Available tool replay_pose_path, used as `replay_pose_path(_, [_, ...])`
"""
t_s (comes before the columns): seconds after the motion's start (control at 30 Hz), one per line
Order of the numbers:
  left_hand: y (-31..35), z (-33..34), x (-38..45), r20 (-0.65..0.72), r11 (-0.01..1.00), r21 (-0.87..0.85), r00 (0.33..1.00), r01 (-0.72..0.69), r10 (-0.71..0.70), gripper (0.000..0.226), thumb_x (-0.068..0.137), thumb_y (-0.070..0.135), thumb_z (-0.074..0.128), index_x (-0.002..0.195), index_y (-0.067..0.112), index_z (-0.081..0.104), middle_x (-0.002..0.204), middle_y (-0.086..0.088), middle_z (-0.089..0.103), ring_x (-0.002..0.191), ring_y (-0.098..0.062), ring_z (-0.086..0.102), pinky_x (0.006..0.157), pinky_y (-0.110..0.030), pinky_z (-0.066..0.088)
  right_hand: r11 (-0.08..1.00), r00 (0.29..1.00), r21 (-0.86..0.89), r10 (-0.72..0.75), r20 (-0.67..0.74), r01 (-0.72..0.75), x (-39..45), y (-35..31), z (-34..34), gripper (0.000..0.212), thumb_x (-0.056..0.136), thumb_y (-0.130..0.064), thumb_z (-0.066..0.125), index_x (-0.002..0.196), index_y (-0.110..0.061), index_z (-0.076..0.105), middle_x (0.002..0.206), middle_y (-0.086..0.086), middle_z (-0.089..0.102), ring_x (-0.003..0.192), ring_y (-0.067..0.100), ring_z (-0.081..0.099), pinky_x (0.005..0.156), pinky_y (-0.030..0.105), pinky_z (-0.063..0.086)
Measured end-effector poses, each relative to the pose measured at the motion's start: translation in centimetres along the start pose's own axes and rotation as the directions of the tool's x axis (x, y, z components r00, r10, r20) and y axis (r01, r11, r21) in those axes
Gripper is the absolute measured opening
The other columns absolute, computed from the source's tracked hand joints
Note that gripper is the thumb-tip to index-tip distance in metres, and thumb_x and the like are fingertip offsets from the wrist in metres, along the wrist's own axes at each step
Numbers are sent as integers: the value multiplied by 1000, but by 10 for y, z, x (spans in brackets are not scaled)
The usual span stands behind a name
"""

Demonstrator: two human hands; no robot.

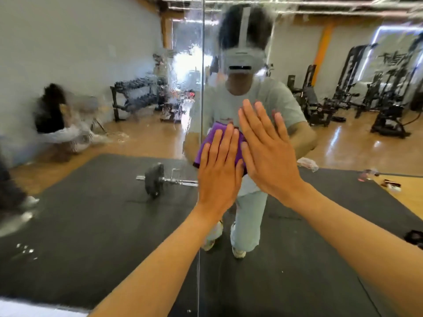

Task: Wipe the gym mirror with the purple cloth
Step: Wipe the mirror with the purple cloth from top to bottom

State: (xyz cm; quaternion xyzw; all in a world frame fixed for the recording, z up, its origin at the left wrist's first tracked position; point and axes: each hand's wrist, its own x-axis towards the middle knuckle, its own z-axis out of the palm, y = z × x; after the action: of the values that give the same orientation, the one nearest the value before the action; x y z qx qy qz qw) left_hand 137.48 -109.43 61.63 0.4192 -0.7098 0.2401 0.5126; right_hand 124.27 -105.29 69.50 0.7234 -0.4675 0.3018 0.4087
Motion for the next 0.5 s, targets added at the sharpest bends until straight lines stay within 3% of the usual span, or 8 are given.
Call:
replay_pose_path(0.13, [-1, 10, -14, -71, 1000, -2, 997, -24, 24, 57, 115, 37, 18, 166, 12, 8, 173, -4, 7, 162, -20, 2, 132, -41, 4, 998, 998, 42, 56, -24, -55, -33, -15, 14, 60, 110, -27, 28, 164, -5, 19, 173, 10, 13, 161, 24, 8, 129, 52, 14])
replay_pose_path(0.3, [-9, 48, -104, -85, 996, 75, 995, -40, 47, 56, 116, 36, 17, 166, 9, 16, 173, -8, 21, 161, -24, 13, 133, -41, 8, 999, 999, 18, 35, -38, -35, -109, -44, 54, 59, 110, -26, 27, 164, -2, 20, 173, 12, 13, 161, 24, 8, 130, 51, 13])
replay_pose_path(0.5, [-20, 91, -210, -109, 986, 165, 993, -31, 49, 60, 116, 33, 17, 167, 12, -4, 175, -1, -6, 162, -20, -8, 132, -39, 0, 999, 998, -7, 36, -42, -36, -210, -88, 116, 60, 109, -27, 35, 163, -3, 23, 173, 12, 15, 161, 24, 11, 131, 48, 10])
